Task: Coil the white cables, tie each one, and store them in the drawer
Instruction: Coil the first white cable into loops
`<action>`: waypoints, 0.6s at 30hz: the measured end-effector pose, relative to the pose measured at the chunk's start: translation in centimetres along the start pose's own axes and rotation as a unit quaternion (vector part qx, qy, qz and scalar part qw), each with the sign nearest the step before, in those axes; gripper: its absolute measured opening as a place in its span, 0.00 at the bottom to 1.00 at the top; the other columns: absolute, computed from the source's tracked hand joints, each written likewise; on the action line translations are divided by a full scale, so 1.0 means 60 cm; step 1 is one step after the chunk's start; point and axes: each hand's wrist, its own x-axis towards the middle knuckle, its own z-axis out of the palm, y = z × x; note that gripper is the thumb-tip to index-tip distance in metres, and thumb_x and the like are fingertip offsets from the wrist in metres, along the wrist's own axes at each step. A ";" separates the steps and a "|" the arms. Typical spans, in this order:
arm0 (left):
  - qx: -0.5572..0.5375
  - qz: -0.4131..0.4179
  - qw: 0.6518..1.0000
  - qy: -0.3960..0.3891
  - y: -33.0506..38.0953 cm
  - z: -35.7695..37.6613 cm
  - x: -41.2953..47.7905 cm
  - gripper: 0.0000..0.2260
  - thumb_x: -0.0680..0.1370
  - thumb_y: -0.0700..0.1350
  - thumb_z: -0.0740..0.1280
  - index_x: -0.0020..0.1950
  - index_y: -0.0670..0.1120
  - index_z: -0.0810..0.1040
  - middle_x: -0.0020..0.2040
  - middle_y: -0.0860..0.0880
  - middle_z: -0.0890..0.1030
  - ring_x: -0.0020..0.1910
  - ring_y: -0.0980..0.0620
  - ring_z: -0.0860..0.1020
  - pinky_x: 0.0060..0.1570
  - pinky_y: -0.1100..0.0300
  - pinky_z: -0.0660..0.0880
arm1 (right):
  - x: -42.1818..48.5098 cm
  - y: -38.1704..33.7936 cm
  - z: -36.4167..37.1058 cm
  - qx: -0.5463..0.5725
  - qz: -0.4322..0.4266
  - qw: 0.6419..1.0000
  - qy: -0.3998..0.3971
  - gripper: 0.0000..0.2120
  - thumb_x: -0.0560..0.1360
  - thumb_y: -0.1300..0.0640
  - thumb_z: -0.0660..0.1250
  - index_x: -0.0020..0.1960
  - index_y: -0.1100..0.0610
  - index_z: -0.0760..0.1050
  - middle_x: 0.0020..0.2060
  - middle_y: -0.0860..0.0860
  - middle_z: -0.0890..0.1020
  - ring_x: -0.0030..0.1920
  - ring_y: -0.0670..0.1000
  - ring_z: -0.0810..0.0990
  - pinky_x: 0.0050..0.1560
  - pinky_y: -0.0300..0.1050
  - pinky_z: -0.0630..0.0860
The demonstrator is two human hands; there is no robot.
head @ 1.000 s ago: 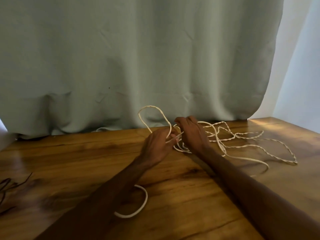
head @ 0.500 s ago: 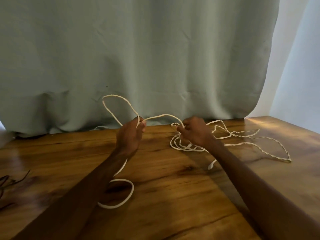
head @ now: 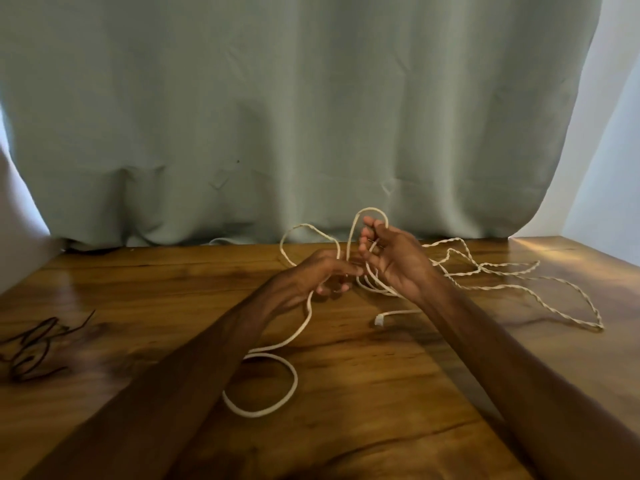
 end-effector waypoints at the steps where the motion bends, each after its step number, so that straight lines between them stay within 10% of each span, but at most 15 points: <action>1: 0.015 0.005 1.000 -0.006 0.000 0.010 -0.004 0.08 0.78 0.42 0.73 0.56 0.42 0.81 0.38 0.44 0.80 0.29 0.54 0.74 0.19 0.68 0.60 | 0.001 0.001 -0.001 0.038 0.006 0.999 -0.001 0.12 0.86 0.59 0.58 0.57 0.62 0.79 0.40 0.53 0.84 0.40 0.49 0.84 0.41 0.40 0.83; 6: 0.013 -0.026 0.997 0.078 -0.007 0.043 0.012 0.07 0.82 0.45 0.67 0.51 0.43 0.82 0.29 0.49 0.75 0.22 0.58 0.67 0.20 0.67 0.58 | 0.007 -0.001 -0.008 0.042 0.013 0.999 -0.024 0.13 0.86 0.62 0.55 0.64 0.65 0.76 0.53 0.58 0.86 0.51 0.52 0.87 0.47 0.42 0.84; 11: 0.086 -0.003 0.981 0.172 -0.010 0.009 0.011 0.14 0.85 0.46 0.61 0.50 0.43 0.84 0.34 0.51 0.76 0.27 0.57 0.71 0.23 0.68 0.65 | 0.013 -0.005 -0.038 -0.237 -0.033 0.971 -0.016 0.12 0.82 0.60 0.66 0.63 0.63 0.79 0.57 0.58 0.86 0.59 0.55 0.85 0.50 0.48 0.85; 13: 0.097 0.004 0.972 0.216 -0.010 -0.004 0.009 0.15 0.86 0.46 0.59 0.51 0.41 0.84 0.33 0.51 0.75 0.27 0.57 0.71 0.23 0.70 0.65 | 0.016 0.005 -0.050 -0.404 -0.072 0.912 -0.010 0.14 0.80 0.55 0.70 0.63 0.59 0.81 0.57 0.54 0.86 0.57 0.52 0.85 0.50 0.44 0.82; 16: 0.085 0.003 0.961 0.262 -0.018 -0.025 0.011 0.15 0.86 0.46 0.58 0.49 0.43 0.83 0.33 0.51 0.74 0.26 0.55 0.69 0.23 0.68 0.66 | 0.022 0.035 -0.079 -0.689 -0.128 0.711 -0.051 0.18 0.81 0.46 0.67 0.67 0.53 0.77 0.61 0.47 0.80 0.60 0.49 0.78 0.58 0.46 0.73; 18: 0.078 0.013 0.957 0.279 -0.024 -0.035 0.014 0.16 0.87 0.47 0.57 0.47 0.44 0.82 0.32 0.51 0.74 0.25 0.55 0.68 0.22 0.66 0.64 | 0.026 0.058 -0.096 -0.755 -0.092 0.639 -0.116 0.16 0.83 0.46 0.62 0.67 0.53 0.74 0.62 0.51 0.78 0.63 0.54 0.76 0.61 0.50 0.72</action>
